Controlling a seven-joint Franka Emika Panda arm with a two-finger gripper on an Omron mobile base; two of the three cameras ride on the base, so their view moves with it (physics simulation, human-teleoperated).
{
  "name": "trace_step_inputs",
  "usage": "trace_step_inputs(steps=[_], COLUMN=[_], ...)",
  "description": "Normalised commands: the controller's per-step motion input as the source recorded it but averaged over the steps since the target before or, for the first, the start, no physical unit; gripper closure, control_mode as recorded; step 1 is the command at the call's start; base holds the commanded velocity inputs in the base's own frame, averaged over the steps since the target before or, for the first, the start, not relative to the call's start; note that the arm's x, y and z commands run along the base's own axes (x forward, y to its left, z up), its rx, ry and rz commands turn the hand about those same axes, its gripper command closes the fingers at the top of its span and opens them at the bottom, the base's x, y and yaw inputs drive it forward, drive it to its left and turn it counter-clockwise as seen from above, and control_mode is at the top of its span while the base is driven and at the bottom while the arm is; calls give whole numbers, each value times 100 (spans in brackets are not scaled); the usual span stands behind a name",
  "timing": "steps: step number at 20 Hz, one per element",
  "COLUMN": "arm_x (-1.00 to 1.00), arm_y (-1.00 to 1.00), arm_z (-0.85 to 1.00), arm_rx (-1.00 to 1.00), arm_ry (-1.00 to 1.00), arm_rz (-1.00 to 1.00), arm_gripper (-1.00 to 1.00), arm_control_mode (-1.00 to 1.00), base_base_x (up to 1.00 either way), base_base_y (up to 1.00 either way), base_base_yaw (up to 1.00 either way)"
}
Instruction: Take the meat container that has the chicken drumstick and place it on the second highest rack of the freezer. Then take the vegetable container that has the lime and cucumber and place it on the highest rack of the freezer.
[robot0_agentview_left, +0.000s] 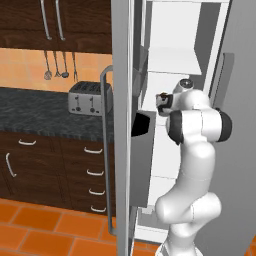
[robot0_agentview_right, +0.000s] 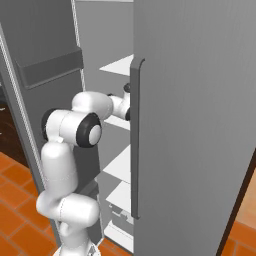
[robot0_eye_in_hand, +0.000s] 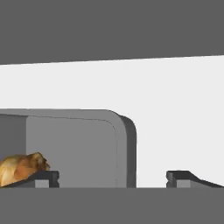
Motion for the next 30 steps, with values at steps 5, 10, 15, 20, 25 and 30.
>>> trace_step_inputs(steps=[5,10,15,20,25,30], arm_x=[-57,-78,-95,-100,-100,-100], arm_y=[-2,0,0,0,3,18], arm_z=[14,29,44,49,41,38], arm_rx=[0,0,0,0,0,-1], arm_ry=[-16,-12,-3,0,0,1], arm_rz=[0,0,0,0,0,4], arm_gripper=[-100,-100,-100,-100,-100,-100], arm_control_mode=[-100,-100,-100,-100,-100,-100], base_base_x=[0,0,0,0,0,0], base_base_y=[0,0,0,0,0,0], base_base_yaw=[0,0,0,0,0,0])
